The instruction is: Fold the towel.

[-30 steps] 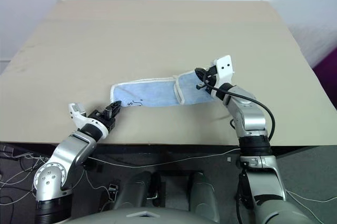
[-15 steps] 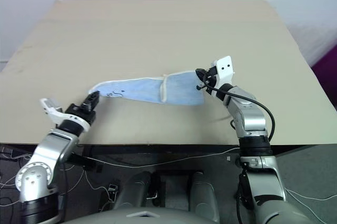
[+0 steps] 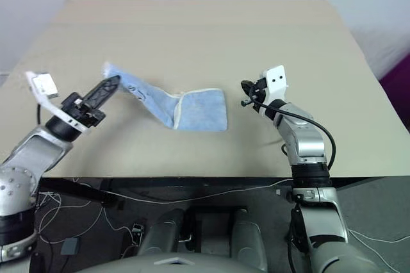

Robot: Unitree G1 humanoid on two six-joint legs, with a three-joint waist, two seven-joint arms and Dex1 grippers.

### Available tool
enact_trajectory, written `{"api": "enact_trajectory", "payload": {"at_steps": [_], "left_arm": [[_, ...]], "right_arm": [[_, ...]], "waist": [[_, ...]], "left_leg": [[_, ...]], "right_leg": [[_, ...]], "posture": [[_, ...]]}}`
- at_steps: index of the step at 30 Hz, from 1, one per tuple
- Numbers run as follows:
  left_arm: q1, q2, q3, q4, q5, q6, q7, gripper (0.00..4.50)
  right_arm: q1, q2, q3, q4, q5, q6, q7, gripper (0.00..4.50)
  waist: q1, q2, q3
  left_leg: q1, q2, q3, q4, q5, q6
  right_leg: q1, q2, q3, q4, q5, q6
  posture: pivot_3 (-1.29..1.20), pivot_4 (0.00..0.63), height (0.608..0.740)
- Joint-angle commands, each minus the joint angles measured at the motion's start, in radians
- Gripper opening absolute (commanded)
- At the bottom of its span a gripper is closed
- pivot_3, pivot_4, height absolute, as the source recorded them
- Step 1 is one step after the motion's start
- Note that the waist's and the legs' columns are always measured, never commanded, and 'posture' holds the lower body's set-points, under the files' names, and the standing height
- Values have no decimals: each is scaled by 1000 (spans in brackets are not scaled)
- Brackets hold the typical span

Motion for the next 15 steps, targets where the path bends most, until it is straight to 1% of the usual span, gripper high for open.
{"api": "enact_trajectory", "payload": {"at_steps": [1, 3, 5, 8, 10, 15], "left_arm": [[-96, 5, -199, -23, 213, 8, -111, 26], [-145, -2, -316, 15, 363, -17, -155, 26], [-167, -16, -361, 40, 443, -35, -184, 26], [-260, -105, -447, 143, 546, -5, -172, 26], [-282, -136, -468, 182, 600, -5, -180, 26], [-283, -200, -456, 207, 642, 4, -207, 26]], "right_arm": [[-9, -2, -23, -25, -1, -25, -18, 0], [-1, -4, -29, -39, 2, -23, -27, 0], [2, -5, -31, -43, 5, -22, -31, 0], [27, -6, -39, -77, 8, -12, -48, 0], [38, -6, -41, -94, 11, -7, -53, 0], [62, -13, -53, -114, 11, 1, -68, 0]], "waist": [[3, 0, 0], [1, 0, 0], [-3, 0, 0], [-8, -1, 1], [-11, -1, 1], [-16, -1, 1]], "left_leg": [[0, 0, 0, 0, 1, 1], [1, 0, 1, 0, 2, 2], [1, 0, 1, 0, 2, 3], [1, 1, 1, -1, 3, 2], [1, 1, 1, 0, 3, 2], [1, 1, 1, 0, 3, 2]], "right_leg": [[0, 0, 0, 0, 0, 1], [0, 0, 0, 0, 1, 1], [0, 1, 1, 1, 1, 2], [-1, 2, 1, 2, 0, 2], [0, 2, 1, 2, 1, 2], [0, 2, 1, 3, 0, 4]], "posture": [[0, 150, 740], [0, 150, 740], [0, 150, 740], [0, 150, 740], [0, 150, 740], [0, 150, 740]]}}
